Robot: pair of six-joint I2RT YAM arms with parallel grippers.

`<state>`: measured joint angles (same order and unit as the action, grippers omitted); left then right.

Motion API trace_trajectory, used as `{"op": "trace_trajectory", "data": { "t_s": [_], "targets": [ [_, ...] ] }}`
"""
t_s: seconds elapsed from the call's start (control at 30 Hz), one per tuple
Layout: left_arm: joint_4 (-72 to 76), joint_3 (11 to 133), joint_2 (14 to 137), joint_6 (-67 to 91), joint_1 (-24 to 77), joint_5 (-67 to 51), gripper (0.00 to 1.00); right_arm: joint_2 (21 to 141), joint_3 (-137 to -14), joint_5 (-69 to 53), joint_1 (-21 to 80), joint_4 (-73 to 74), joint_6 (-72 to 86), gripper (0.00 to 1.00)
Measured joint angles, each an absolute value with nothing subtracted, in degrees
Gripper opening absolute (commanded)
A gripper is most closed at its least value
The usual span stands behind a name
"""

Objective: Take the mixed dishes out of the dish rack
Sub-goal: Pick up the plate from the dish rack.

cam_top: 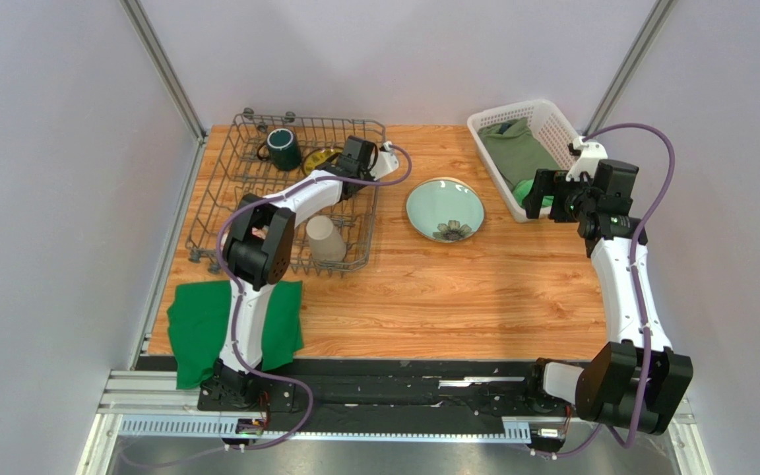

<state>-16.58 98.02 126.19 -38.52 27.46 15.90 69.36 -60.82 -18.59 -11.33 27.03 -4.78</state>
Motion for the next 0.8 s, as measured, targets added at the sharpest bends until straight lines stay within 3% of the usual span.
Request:
{"op": "trace_trajectory", "data": {
  "t_s": [0.43,0.8],
  "targets": [
    [-14.44,91.83,111.92,-42.65,30.57,19.81,0.0,69.36,-60.82,-18.61,-11.33,27.18,-4.78,0.99],
    [-14.72,87.2,100.27,-44.49,44.14,22.52,0.0,69.34,-60.82,-18.55,-11.33,27.2,-4.75,0.99]
  ]
}}
